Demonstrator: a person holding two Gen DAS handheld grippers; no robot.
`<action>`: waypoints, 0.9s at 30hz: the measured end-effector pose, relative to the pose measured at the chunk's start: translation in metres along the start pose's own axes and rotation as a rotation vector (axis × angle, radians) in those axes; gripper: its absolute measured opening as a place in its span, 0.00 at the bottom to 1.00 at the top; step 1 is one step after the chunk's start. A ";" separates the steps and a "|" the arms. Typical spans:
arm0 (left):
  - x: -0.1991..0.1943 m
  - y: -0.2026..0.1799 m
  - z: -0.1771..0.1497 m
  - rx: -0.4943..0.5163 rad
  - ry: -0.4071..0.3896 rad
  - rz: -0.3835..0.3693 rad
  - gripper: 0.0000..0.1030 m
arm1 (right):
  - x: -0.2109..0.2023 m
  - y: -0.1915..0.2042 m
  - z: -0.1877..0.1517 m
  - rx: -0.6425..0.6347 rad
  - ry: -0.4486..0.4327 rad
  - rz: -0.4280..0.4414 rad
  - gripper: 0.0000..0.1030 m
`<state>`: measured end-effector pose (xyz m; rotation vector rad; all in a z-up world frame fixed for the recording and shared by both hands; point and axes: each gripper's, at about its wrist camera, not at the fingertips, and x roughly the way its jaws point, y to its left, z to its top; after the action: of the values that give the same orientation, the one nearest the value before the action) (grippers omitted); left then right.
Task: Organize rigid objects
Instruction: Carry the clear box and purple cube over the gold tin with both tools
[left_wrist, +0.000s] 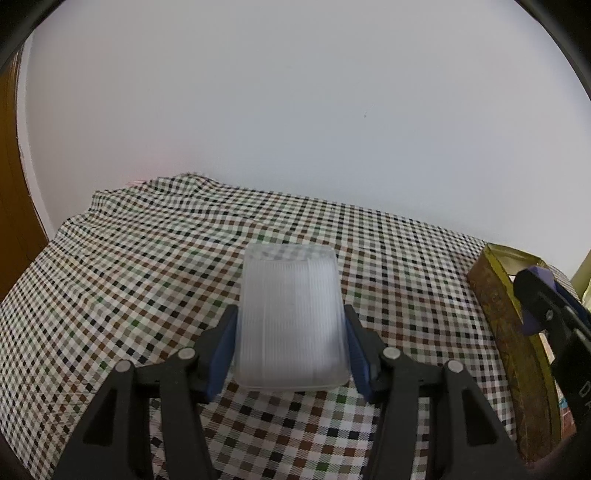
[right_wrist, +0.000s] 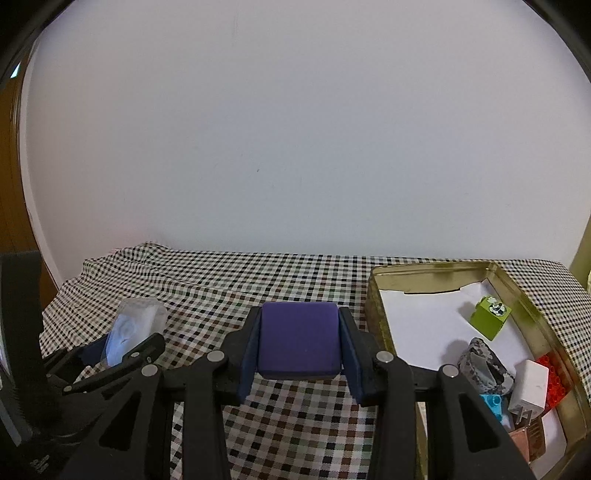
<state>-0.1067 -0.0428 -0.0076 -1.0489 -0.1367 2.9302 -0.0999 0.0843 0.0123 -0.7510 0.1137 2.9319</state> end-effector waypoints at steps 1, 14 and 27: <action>-0.001 -0.001 0.000 0.002 -0.003 0.000 0.52 | -0.001 -0.001 0.000 0.002 -0.002 0.000 0.41; -0.009 -0.011 -0.002 0.000 -0.034 0.017 0.52 | -0.012 -0.008 0.003 0.010 -0.025 -0.011 0.41; -0.021 -0.024 -0.006 0.003 -0.058 0.031 0.52 | -0.024 -0.020 0.004 0.018 -0.047 -0.001 0.41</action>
<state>-0.0864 -0.0192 0.0031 -0.9753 -0.1187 2.9890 -0.0785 0.1022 0.0265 -0.6788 0.1355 2.9407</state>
